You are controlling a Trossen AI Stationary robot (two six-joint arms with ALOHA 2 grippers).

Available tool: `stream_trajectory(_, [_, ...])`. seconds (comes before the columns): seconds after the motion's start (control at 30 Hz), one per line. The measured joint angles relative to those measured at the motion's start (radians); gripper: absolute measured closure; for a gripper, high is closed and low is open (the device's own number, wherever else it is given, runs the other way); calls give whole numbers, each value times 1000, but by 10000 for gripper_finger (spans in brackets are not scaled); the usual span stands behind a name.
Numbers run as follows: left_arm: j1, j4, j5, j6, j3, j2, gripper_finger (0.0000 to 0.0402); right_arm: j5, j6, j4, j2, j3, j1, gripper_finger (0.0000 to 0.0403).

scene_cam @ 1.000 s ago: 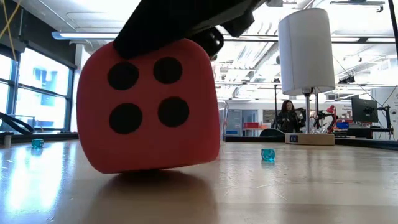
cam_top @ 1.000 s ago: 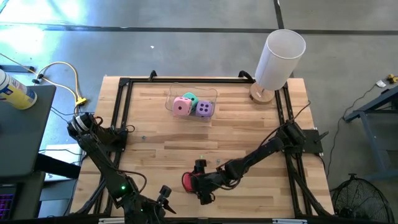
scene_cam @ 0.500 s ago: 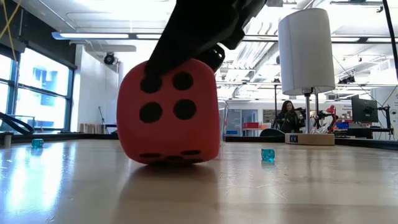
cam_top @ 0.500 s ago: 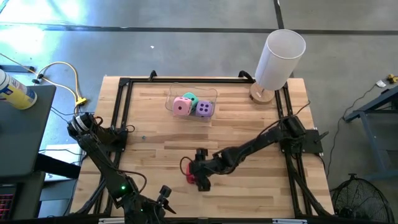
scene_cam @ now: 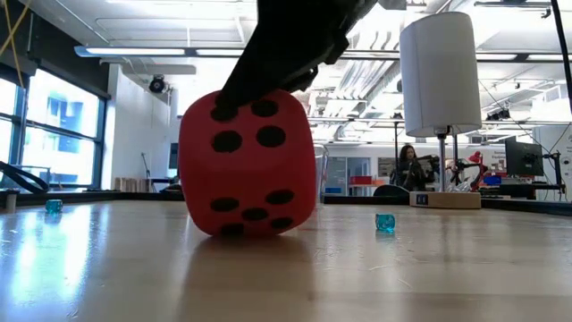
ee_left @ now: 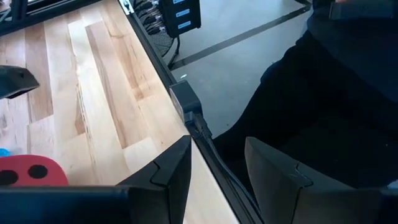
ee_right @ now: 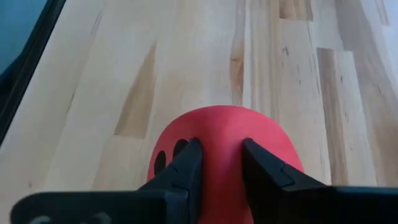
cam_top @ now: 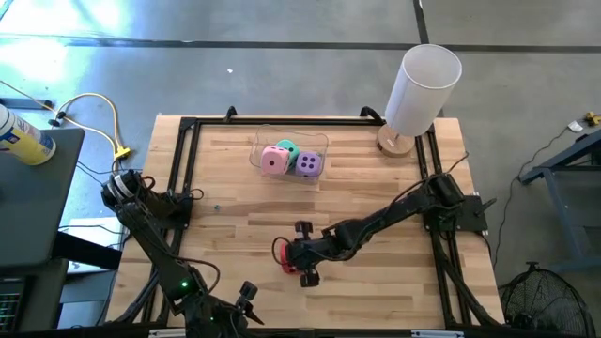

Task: Pick & Place Dice
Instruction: Put the large red dice into the transparent bin

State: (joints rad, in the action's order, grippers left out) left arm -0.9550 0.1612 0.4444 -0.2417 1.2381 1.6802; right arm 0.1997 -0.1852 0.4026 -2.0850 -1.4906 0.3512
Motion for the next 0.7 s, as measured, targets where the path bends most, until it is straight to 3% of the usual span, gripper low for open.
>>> stream_trajectory(0.3, [-2,0,1,-2,0,0,257,77,123,-5,15,7,57,326])
stream_trajectory(0.7, [-2,-1,1,-3,0,0,257,297,143,205,236,15,98,372])
